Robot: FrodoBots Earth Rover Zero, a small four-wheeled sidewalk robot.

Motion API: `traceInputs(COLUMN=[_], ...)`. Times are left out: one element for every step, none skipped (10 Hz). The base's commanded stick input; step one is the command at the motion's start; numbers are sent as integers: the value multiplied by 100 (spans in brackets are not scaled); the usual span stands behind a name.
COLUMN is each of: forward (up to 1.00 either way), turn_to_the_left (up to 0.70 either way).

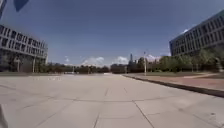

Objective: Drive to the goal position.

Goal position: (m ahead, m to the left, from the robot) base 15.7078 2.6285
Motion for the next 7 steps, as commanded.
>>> traceInputs(forward=[70, 70, 70, 70, 70, 70, 70], turn_to_the_left=[2, 2, 2, 2, 2, 2, 2])
